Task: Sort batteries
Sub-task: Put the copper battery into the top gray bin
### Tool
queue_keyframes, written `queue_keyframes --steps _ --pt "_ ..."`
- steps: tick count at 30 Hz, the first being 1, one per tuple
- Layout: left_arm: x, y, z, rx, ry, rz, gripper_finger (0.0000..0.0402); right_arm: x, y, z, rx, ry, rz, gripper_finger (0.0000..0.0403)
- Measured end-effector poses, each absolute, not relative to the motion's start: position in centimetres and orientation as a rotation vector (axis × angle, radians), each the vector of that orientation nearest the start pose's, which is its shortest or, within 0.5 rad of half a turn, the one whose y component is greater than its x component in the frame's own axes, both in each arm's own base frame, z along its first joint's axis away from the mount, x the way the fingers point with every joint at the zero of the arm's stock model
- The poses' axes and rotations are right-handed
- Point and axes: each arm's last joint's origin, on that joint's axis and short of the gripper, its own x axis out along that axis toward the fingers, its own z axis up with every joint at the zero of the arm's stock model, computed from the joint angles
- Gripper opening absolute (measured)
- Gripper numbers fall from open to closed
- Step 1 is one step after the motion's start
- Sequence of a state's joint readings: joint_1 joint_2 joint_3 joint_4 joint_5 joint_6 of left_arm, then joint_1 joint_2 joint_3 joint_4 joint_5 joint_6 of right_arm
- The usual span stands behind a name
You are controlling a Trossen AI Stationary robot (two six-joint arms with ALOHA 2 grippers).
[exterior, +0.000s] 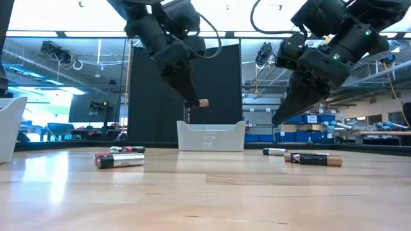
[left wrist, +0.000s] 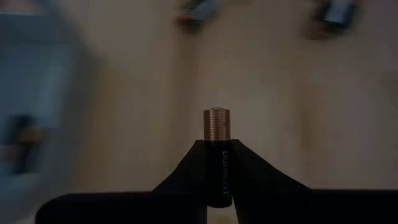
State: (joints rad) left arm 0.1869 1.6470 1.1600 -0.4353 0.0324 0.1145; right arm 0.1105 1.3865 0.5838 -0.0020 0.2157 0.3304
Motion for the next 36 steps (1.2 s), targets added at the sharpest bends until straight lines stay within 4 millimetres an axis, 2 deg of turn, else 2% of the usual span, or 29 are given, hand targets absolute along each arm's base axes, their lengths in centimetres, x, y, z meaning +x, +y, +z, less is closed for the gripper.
queue_keyframes --steps 6,10,13,16,21,25,28,36 --pt "34.4 13.3 26.4 -0.002 0.941 0.212 0.0043 25.1 2.1 15.9 0.201 0.763 -0.239 0.0128" --pt "35.1 17.6 27.6 -0.017 0.984 0.267 0.0043 25.1 2.1 16.0 0.202 0.756 -0.238 0.0128" --pt "36.0 20.0 27.2 -0.054 1.030 0.279 0.0043 25.2 2.1 16.0 0.206 0.755 -0.239 0.0128" --pt "36.9 21.9 25.7 -0.079 1.079 0.254 0.0043 25.1 2.1 16.0 0.220 0.754 -0.245 0.0128" --pt "38.1 24.1 22.2 -0.121 1.164 0.231 0.0043 25.1 2.1 16.0 0.219 0.755 -0.246 0.0128" --pt "38.3 25.4 20.0 -0.150 1.196 0.237 0.0043 25.1 2.0 16.0 0.214 0.753 -0.254 0.0128" --pt "38.2 26.0 19.3 -0.167 1.198 0.238 0.0043 25.1 2.0 16.0 0.212 0.754 -0.255 0.0128" --pt "38.7 26.5 18.7 -0.168 1.151 0.228 0.0043 25.1 2.0 16.0 0.199 0.751 -0.265 0.0128"
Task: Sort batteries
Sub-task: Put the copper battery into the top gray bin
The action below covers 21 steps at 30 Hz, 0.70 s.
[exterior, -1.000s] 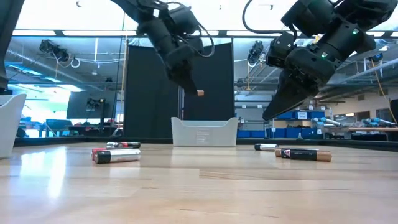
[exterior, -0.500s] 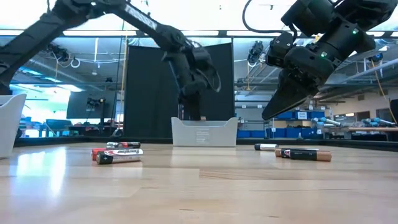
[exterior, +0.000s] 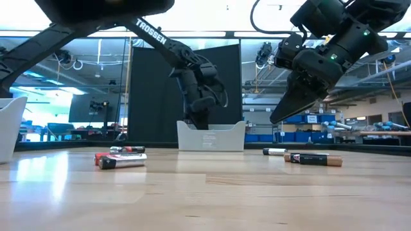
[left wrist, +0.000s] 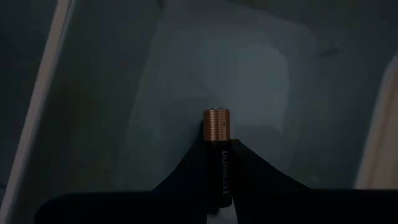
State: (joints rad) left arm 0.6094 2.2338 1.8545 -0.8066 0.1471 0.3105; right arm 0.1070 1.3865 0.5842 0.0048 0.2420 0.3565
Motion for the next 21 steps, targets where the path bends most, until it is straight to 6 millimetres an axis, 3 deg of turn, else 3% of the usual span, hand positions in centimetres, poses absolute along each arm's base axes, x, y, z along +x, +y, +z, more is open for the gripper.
queue_keyframes --steps 5,12,21 --pt "38.9 26.6 17.2 -0.182 1.179 0.213 0.0043 25.1 2.0 16.0 0.201 0.752 -0.267 0.0128" --pt "39.0 26.7 16.8 -0.170 1.189 0.231 0.0047 25.1 2.0 15.9 0.203 0.758 -0.269 0.0128" --pt "39.1 26.4 17.0 -0.167 1.194 0.230 0.0144 25.0 2.0 15.9 0.202 0.767 -0.271 0.0130"
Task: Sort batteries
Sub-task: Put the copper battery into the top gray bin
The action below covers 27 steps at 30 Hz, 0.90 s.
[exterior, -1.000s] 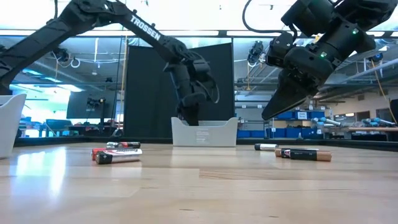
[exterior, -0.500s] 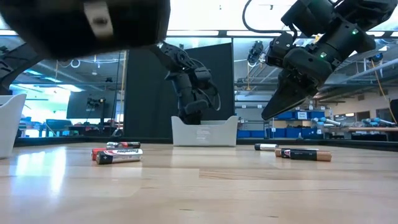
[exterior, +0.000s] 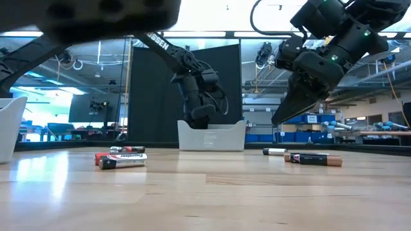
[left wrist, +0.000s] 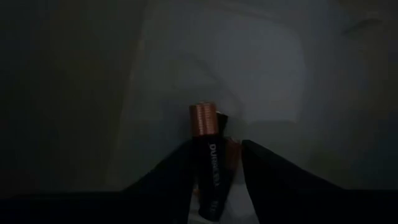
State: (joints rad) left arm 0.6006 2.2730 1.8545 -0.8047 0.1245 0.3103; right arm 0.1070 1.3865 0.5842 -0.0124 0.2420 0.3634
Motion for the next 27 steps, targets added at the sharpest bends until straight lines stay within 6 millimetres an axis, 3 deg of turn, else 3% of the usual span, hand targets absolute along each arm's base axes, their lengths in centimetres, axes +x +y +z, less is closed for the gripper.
queue_keyframes --steps 10,19,27 --pt "39.5 25.6 20.4 -0.107 1.068 0.265 0.0157 25.0 2.0 15.8 0.200 0.774 -0.272 0.0133" --pt "40.2 25.0 21.2 -0.120 1.011 0.267 0.0158 24.9 2.1 15.8 0.196 0.785 -0.270 0.0133" --pt "42.5 23.4 22.1 -0.049 0.859 0.239 0.0145 24.4 2.6 15.4 0.241 0.842 -0.253 0.0133"
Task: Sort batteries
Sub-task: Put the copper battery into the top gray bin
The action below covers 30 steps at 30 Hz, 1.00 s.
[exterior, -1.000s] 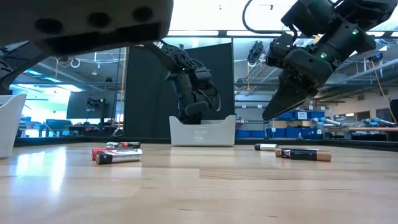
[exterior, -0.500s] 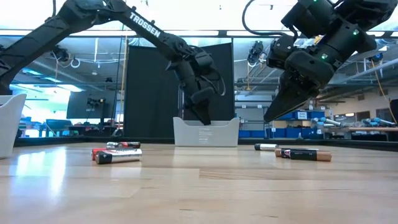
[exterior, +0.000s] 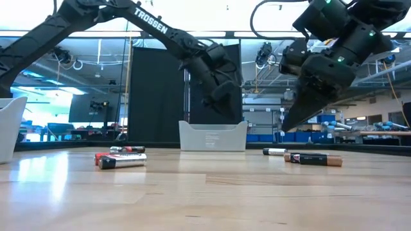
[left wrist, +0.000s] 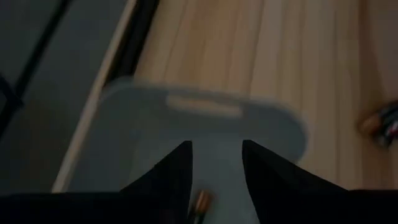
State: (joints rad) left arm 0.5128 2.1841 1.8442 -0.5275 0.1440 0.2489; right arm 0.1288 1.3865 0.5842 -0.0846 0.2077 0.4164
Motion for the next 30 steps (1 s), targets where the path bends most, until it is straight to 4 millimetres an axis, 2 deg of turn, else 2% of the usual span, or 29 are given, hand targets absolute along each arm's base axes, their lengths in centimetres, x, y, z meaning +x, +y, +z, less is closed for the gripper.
queue_keyframes --steps 10,14,20,24,30 --pt "44.4 21.7 22.6 -0.027 0.720 0.234 0.0115 24.3 3.6 15.4 0.267 0.847 -0.234 0.0133" --pt "43.7 20.8 22.2 -0.040 0.605 0.250 0.0102 24.1 3.6 16.1 0.272 0.817 -0.234 0.0133" --pt "39.4 18.0 22.0 -0.045 0.507 0.242 0.0095 23.5 3.7 17.8 0.265 0.742 -0.229 0.0133" --pt "36.1 14.4 21.9 -0.030 0.460 0.193 0.0095 23.6 3.7 17.8 0.264 0.736 -0.227 0.0133" --pt "31.5 9.1 20.5 -0.042 0.339 0.120 0.0095 24.1 3.7 16.8 0.307 0.773 -0.200 0.0129"
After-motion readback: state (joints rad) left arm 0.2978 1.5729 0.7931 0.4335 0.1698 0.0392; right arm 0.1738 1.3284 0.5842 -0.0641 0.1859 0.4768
